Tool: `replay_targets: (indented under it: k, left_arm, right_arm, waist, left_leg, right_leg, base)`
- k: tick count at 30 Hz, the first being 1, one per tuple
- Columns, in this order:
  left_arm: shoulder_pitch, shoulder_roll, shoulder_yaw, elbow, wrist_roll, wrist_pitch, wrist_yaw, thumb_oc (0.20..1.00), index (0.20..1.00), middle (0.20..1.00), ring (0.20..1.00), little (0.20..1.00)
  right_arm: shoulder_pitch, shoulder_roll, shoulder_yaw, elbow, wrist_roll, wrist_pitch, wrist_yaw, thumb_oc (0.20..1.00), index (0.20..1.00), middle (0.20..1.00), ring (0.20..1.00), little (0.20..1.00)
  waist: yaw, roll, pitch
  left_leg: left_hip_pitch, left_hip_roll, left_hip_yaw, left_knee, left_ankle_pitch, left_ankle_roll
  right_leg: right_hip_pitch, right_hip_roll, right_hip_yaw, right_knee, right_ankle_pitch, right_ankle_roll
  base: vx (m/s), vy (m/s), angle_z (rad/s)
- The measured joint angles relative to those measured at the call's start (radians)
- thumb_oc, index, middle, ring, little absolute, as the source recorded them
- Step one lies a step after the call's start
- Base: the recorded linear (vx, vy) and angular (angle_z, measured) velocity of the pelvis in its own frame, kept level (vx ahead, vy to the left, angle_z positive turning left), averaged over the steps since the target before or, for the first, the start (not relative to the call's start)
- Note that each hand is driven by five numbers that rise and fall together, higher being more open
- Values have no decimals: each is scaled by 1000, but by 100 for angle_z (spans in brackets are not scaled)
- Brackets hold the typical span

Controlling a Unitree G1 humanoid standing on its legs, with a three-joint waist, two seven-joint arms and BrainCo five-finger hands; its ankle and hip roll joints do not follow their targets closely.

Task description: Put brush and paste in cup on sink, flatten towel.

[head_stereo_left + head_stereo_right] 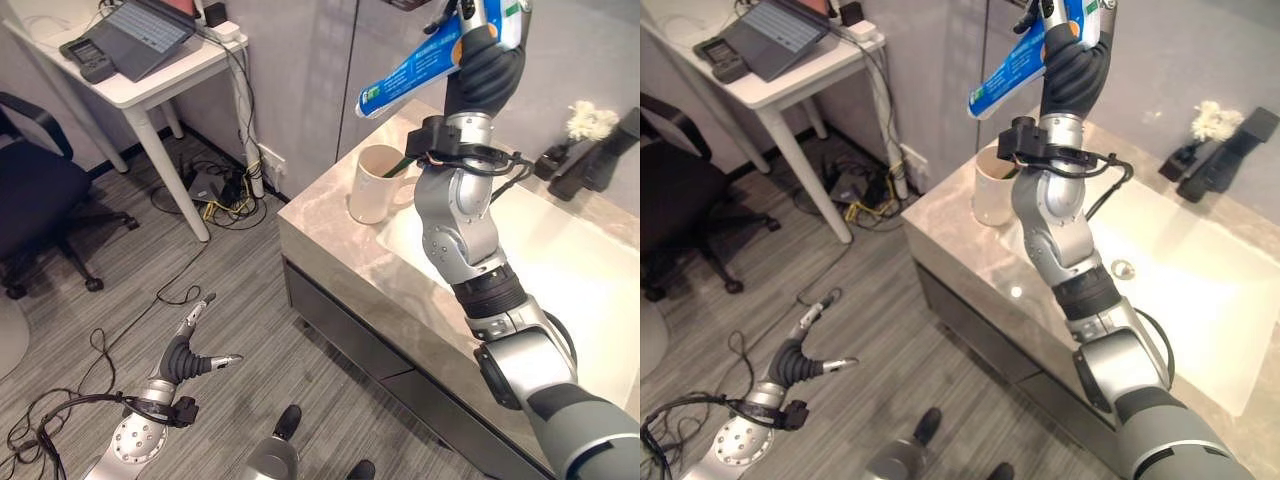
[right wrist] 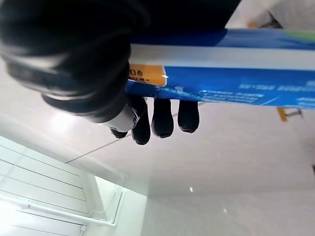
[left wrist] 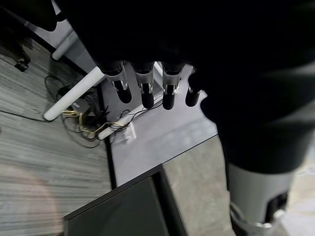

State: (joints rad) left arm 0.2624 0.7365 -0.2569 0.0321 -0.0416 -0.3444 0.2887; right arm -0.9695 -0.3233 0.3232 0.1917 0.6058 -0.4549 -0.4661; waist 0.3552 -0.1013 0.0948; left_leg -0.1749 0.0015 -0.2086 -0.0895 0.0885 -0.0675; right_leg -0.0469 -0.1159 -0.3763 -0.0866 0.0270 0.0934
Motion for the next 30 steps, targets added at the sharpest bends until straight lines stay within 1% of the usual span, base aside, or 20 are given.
replay_targets:
  k: [5,7,11,15,20,23,30]
  left_arm:
    - [-34,0,-29,5,2,17,-35,1000,1000,1000,1000,1000]
    - [-39,2,-33,6,3,18,-42,1000,1000,1000,1000,1000]
    - [-44,2,-33,7,4,19,-55,1000,1000,1000,1000,1000]
    - [-46,2,-33,12,5,21,-57,1000,1000,1000,1000,1000]
    - [-63,2,-35,11,6,22,-59,1000,1000,1000,1000,1000]
    - [-63,2,-40,11,7,22,-60,1000,1000,1000,1000,1000]
    - [-62,2,-40,12,12,22,-60,1000,1000,1000,1000,1000]
  right_arm:
    - [-1,-11,14,2,-42,28,14,200,200,200,200,200]
    - [-17,-41,15,40,-72,40,13,200,200,200,200,200]
    - [-34,-51,17,98,-74,41,10,200,200,200,200,200]
    - [-36,-53,34,107,-76,51,9,200,200,200,200,200]
    - [-40,-49,56,173,-83,68,12,200,200,200,200,200]
    - [-40,-47,61,176,-80,70,14,200,200,200,200,200]
    - [-40,-46,61,177,-78,72,25,200,200,200,200,200]
  waist:
    - [-8,-3,1]
    - [-15,-9,2]
    - [-24,-11,2]
    - [-43,-11,2]
    - [-45,-12,2]
    - [-45,-13,1]
    - [-47,-16,0]
  left_leg:
    - [1,-4,6,0,0,0]
    - [3,-2,21,0,0,0]
    - [8,-1,31,0,0,0]
    - [11,0,38,0,-1,0]
    - [16,4,54,0,-1,0]
    - [12,4,59,0,-1,0]
    - [10,4,59,0,-1,0]
  right_leg:
    - [-2,-5,8,0,2,3]
    - [-5,-5,17,0,3,5]
    - [-6,-5,29,0,4,5]
    - [-7,-5,37,0,6,6]
    - [-10,-3,53,0,11,5]
    - [-19,-3,64,0,16,6]
    - [-21,-3,64,0,17,6]
  base:
    - [-8,12,-4]
    - [-21,24,-12]
    - [-16,19,-8]
    - [-15,12,-6]
    - [-16,7,-9]
    - [-12,2,-10]
    - [0,0,0]
